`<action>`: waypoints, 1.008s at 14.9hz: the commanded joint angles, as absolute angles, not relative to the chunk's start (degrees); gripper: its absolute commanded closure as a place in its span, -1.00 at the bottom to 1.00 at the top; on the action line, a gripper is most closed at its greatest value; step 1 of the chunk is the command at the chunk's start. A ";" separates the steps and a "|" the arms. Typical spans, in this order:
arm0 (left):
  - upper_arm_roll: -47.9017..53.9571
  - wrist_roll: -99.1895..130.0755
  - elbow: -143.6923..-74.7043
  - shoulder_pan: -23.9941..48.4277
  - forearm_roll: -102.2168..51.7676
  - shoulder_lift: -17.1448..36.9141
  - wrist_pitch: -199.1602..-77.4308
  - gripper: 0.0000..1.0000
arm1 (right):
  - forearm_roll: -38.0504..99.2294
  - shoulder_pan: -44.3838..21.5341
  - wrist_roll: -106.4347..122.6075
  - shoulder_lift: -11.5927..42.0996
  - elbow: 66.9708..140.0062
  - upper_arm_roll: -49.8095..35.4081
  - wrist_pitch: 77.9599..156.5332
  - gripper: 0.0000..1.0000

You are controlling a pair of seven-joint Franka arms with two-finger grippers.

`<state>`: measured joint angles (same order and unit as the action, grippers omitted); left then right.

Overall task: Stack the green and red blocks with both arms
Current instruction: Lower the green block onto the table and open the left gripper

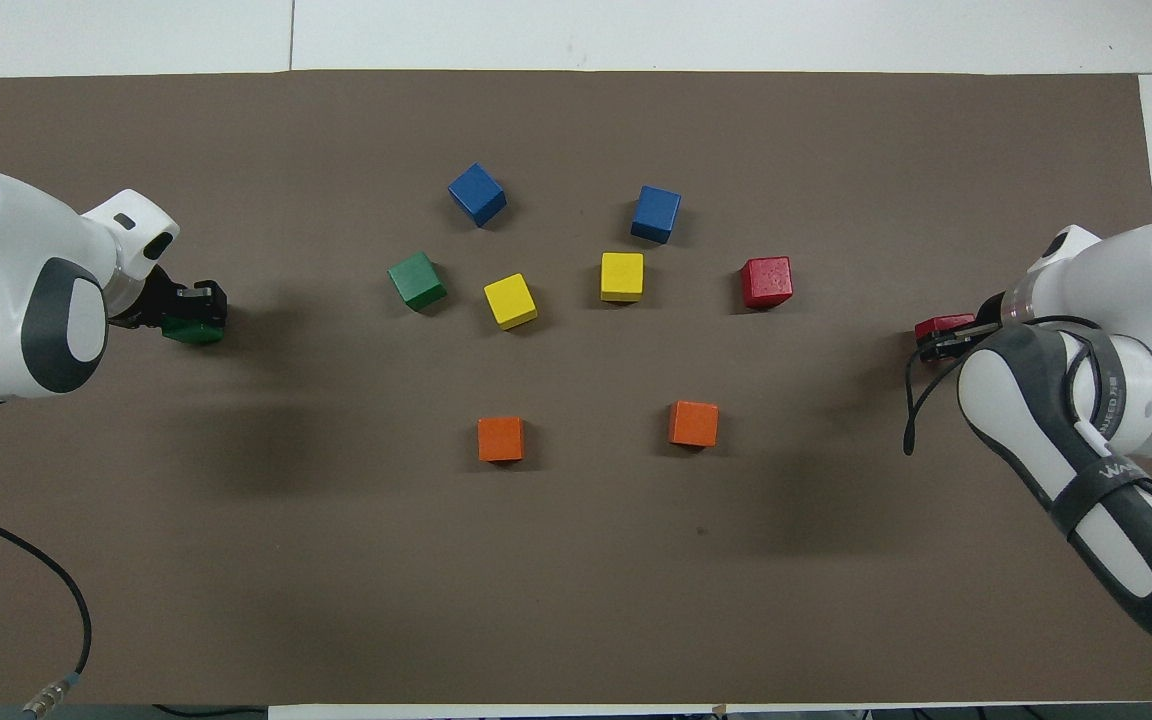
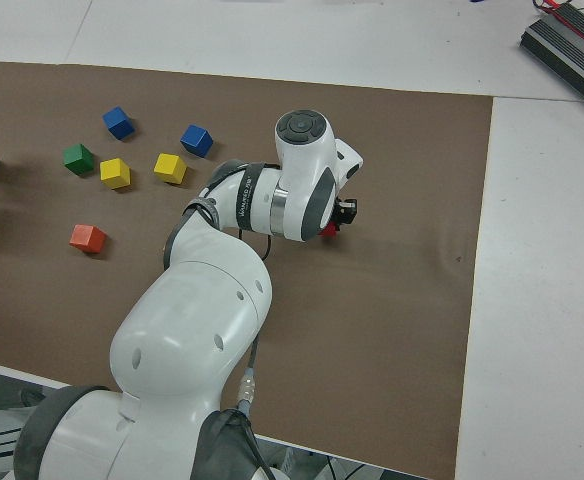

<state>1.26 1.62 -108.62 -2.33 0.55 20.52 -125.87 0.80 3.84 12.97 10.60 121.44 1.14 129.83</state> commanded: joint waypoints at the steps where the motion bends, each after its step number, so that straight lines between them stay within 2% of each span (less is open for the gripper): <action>1: 1.23 2.02 -109.60 -2.46 0.26 20.04 -126.12 1.00 | 1.41 4.57 14.41 9.93 122.08 0.70 129.90 1.00; 6: 1.23 2.02 -110.39 -2.46 0.26 19.95 -126.91 1.00 | 1.32 4.75 14.15 10.63 122.08 0.70 130.43 1.00; 7: 1.23 2.11 -110.56 -2.37 0.26 19.86 -127.18 0.41 | 1.32 4.75 13.98 10.63 122.17 0.79 130.52 1.00; 8: 1.23 2.11 -110.57 -2.29 0.26 19.86 -127.26 -0.85 | 1.32 4.66 13.63 10.63 122.08 0.79 130.52 1.00; 9: 1.23 2.11 -110.65 -2.37 0.26 19.78 -127.09 -1.00 | 1.23 4.66 13.45 10.63 122.17 0.79 130.52 1.00; 15: 1.23 2.20 -107.50 -2.46 0.26 19.60 -125.17 -1.00 | 0.35 4.66 12.66 10.63 122.17 0.97 130.78 1.00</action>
